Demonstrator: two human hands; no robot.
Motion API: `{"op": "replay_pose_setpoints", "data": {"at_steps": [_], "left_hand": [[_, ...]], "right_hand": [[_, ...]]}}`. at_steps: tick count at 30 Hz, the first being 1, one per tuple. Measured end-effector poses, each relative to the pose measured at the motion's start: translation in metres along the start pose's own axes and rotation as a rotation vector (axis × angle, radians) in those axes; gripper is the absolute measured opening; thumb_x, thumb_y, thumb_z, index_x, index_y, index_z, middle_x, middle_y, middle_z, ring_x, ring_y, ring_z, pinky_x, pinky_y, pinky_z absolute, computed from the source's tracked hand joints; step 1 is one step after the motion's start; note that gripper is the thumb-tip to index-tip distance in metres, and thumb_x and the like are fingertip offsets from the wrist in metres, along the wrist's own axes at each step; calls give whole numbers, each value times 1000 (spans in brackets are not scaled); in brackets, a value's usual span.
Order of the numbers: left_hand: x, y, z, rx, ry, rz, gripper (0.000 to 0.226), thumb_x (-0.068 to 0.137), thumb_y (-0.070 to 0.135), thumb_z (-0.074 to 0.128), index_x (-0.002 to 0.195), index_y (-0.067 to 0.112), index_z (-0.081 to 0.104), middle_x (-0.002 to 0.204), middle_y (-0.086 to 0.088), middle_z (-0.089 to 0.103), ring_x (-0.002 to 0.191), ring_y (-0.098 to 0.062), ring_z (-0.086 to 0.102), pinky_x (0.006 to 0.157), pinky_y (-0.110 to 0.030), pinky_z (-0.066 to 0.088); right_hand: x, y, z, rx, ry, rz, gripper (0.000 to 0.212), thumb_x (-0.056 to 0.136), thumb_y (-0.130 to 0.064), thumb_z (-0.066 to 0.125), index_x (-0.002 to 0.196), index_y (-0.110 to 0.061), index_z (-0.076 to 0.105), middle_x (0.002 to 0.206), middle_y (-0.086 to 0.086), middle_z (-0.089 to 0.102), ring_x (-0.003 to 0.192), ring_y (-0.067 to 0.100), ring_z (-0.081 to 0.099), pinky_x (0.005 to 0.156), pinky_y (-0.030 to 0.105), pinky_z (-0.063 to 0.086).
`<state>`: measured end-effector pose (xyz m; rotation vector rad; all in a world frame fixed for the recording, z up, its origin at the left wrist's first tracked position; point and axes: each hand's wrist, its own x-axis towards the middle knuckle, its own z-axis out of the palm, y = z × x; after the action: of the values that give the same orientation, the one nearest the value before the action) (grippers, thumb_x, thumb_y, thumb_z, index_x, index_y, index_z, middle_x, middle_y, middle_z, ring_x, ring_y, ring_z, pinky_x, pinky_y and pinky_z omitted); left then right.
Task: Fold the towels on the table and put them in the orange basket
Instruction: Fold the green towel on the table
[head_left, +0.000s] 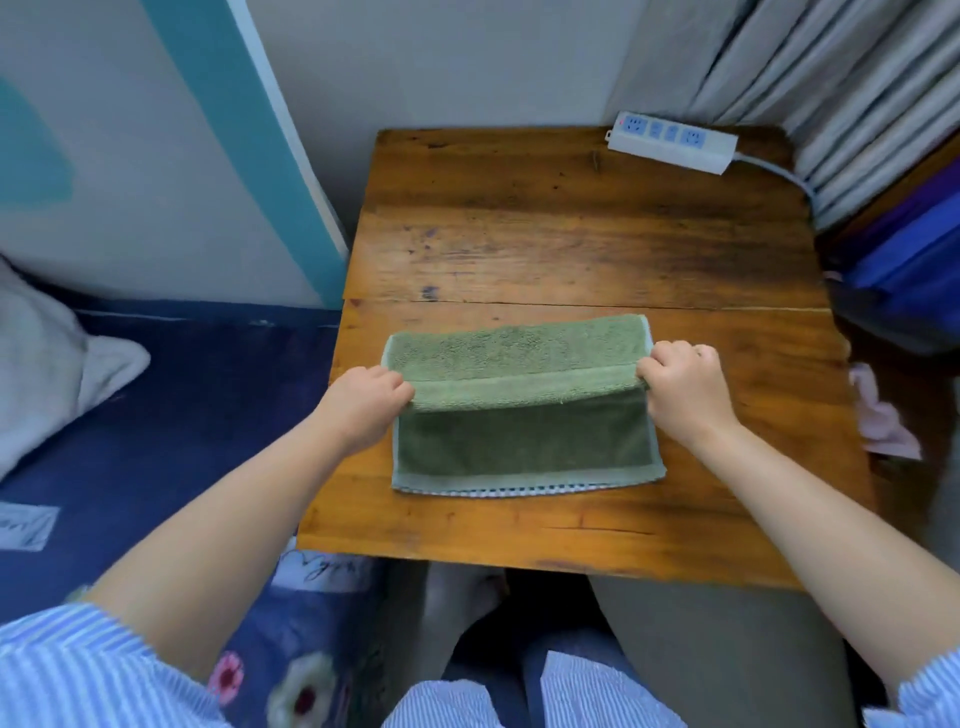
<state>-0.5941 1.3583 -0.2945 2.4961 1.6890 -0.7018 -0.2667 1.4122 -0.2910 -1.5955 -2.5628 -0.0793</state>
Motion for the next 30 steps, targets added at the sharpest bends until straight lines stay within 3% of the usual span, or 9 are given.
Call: {"op": "replay_pose_setpoints", "data": {"at_steps": [6, 8, 9, 12, 18, 24, 26, 28, 30], "left_hand": [[-12, 14, 15, -24, -160, 3, 28, 89, 2, 42, 114, 13, 49, 113, -2, 55, 105, -21, 50, 77, -26, 36], [-26, 48, 29, -21, -64, 13, 25, 84, 2, 51, 107, 12, 54, 104, -3, 59, 98, -21, 55, 72, -25, 39], [-30, 54, 35, -4, 86, 51, 22, 74, 4, 66, 94, 11, 61, 90, -2, 63, 84, -19, 60, 63, -24, 41], [-44, 65, 37, -74, 176, 111, 42, 20, 3, 87, 51, 14, 61, 46, 3, 55, 39, -15, 53, 36, -13, 33], [-58, 79, 49, -114, 95, 69, 51, 0, 7, 84, 44, 13, 58, 42, 3, 52, 36, -13, 53, 35, -9, 32], [-54, 79, 64, -211, 142, 43, 43, 17, 9, 87, 50, 12, 59, 48, 1, 55, 42, -18, 56, 39, -13, 37], [-54, 77, 62, -215, 157, 50, 35, 31, 21, 88, 49, 14, 58, 48, 2, 55, 42, -18, 57, 43, -15, 41], [-48, 75, 58, -254, 212, 31, 26, 58, 27, 75, 45, 14, 56, 44, 2, 54, 41, -18, 55, 45, -18, 42], [-34, 75, 49, -308, 297, -25, 31, 75, 24, 48, 49, 10, 58, 48, -3, 56, 44, -22, 56, 44, -22, 42]], "right_hand": [[-27, -7, 12, -1, -21, -61, 38, 24, 24, 69, 46, -3, 55, 46, 9, 51, 41, 26, 51, 48, 33, 45], [-62, -3, 19, -27, -18, -52, 38, 26, 25, 69, 47, -4, 56, 47, 8, 52, 42, 26, 51, 49, 34, 45], [-70, -2, 22, -35, -19, -57, 37, 28, 25, 69, 48, -3, 57, 47, 8, 53, 42, 26, 51, 49, 35, 46], [-83, 0, 29, -5, -34, -59, 38, 28, 25, 70, 49, -4, 58, 48, 7, 53, 42, 26, 52, 50, 35, 47], [-100, -9, 39, -7, -124, -100, 41, 21, 20, 75, 48, -7, 59, 49, 5, 54, 44, 24, 54, 47, 33, 48], [-106, -5, 53, 17, -159, -104, 31, 30, 11, 74, 53, -5, 60, 53, 6, 57, 48, 27, 57, 49, 34, 47], [-103, -6, 50, 12, -146, -142, 9, 46, -1, 64, 49, -7, 59, 50, 5, 55, 47, 26, 57, 49, 34, 46], [-93, -8, 47, 57, -117, -156, 17, 58, -7, 45, 44, -8, 55, 46, 4, 52, 45, 25, 56, 50, 33, 46], [-75, -18, 43, 113, -69, -139, 18, 60, -5, 44, 49, -5, 59, 50, 7, 57, 49, 25, 59, 52, 33, 48]]}}
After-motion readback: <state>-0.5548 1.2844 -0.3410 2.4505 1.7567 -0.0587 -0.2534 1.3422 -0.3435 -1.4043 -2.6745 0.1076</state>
